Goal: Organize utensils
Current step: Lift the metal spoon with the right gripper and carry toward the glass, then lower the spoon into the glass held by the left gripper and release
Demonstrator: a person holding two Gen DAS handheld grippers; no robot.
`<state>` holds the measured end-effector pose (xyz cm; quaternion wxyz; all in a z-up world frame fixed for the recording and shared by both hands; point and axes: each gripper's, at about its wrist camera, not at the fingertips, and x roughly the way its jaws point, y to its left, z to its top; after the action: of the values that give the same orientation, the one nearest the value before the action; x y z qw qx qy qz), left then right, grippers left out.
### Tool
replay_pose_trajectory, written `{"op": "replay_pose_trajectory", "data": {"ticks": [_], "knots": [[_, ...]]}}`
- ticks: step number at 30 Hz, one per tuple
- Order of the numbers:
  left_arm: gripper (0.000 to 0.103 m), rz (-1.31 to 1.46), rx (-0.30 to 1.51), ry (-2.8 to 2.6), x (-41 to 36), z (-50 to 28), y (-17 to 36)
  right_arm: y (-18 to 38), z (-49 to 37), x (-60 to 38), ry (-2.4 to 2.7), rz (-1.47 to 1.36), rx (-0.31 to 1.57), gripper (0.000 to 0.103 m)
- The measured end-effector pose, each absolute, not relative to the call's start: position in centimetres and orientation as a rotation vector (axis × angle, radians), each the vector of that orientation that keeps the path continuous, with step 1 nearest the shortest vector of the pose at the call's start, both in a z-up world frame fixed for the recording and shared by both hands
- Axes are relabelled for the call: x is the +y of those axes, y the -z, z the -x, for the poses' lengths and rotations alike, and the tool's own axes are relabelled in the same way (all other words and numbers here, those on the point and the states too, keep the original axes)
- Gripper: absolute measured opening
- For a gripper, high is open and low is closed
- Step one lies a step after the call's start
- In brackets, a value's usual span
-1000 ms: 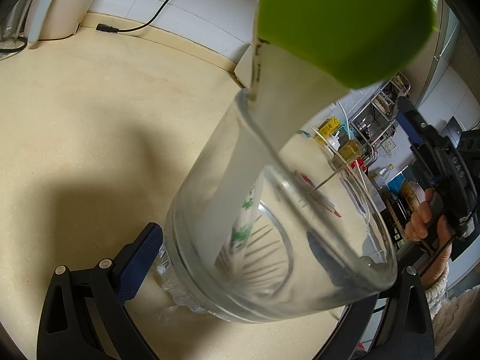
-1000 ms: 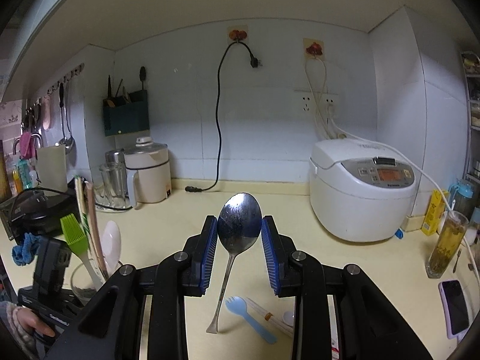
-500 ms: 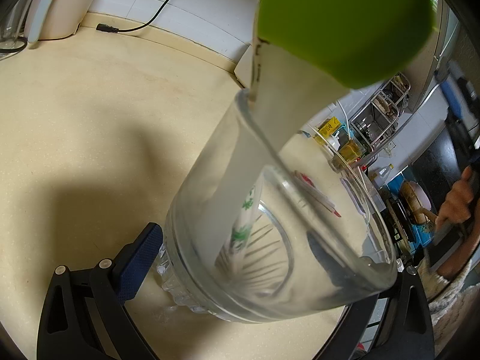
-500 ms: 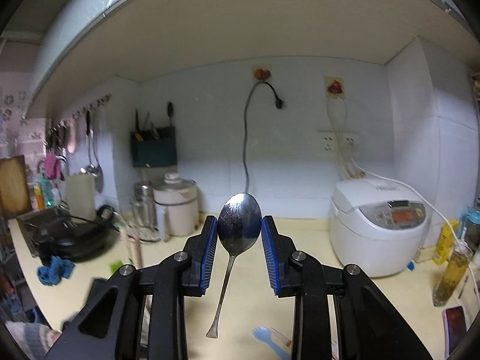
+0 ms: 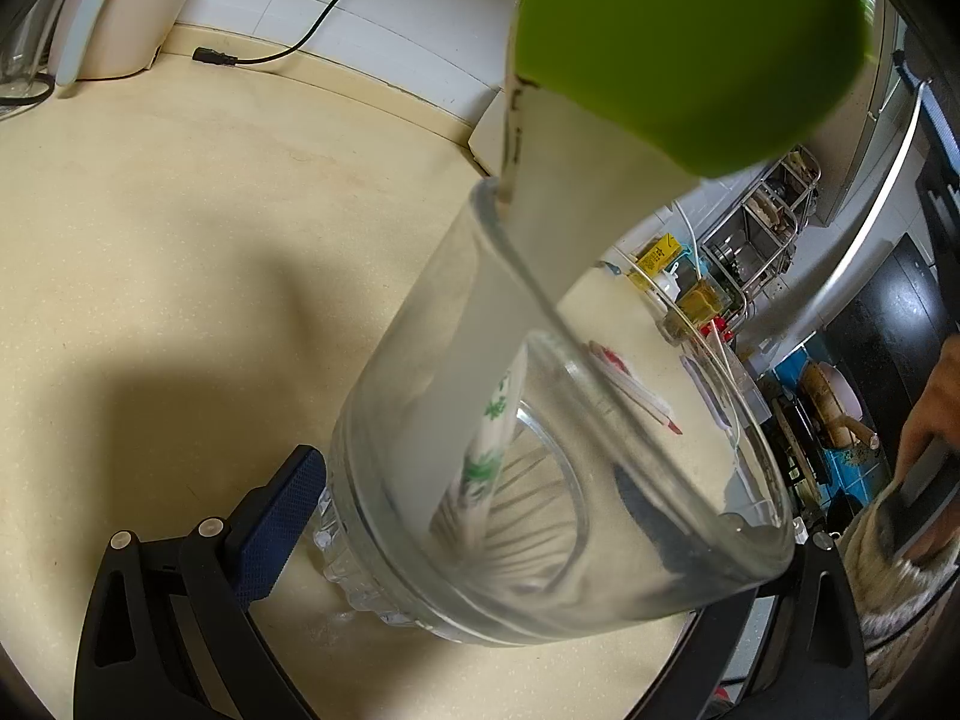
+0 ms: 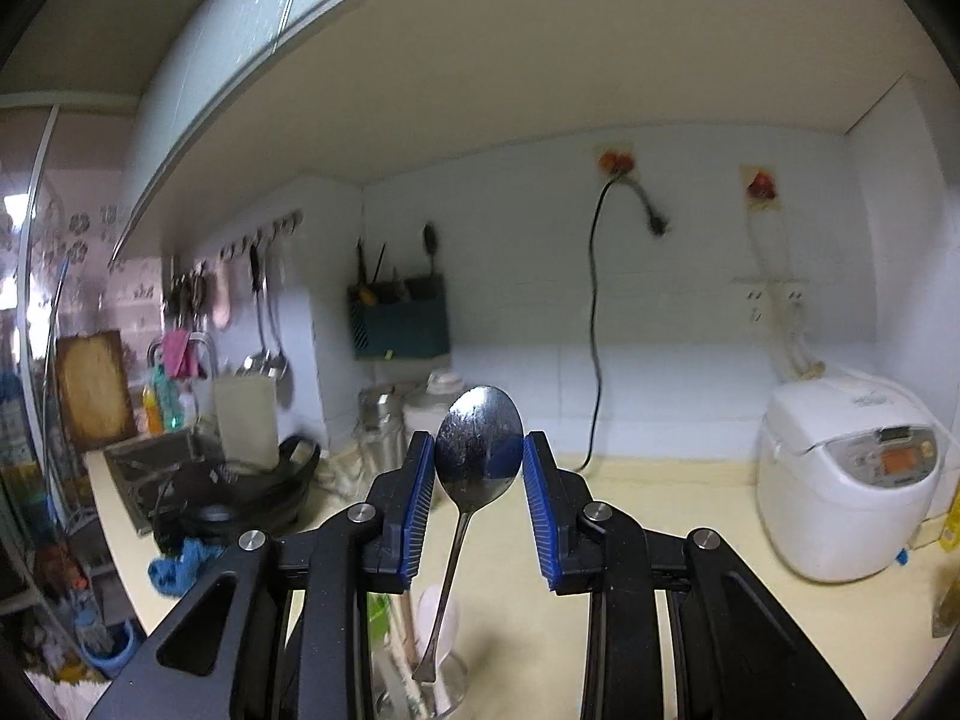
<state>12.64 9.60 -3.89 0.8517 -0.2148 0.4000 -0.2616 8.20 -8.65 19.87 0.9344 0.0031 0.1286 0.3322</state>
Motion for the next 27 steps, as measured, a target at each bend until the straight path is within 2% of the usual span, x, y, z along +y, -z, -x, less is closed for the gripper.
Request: {"op": "replay_pose_trajectory", "data": {"ticks": [10,27], "knots": [[0.100,0.452,0.842,0.551,9.6,-12.6,3.9,-14.6,-8.7,-5.9,-0.725,0.071,0.406,0.030],[0.100,0.452,0.842,0.551,9.6,-12.7,3.9,-11.7,-10.3,-2.3,-0.775,0.108,0.513,0.031]]}}
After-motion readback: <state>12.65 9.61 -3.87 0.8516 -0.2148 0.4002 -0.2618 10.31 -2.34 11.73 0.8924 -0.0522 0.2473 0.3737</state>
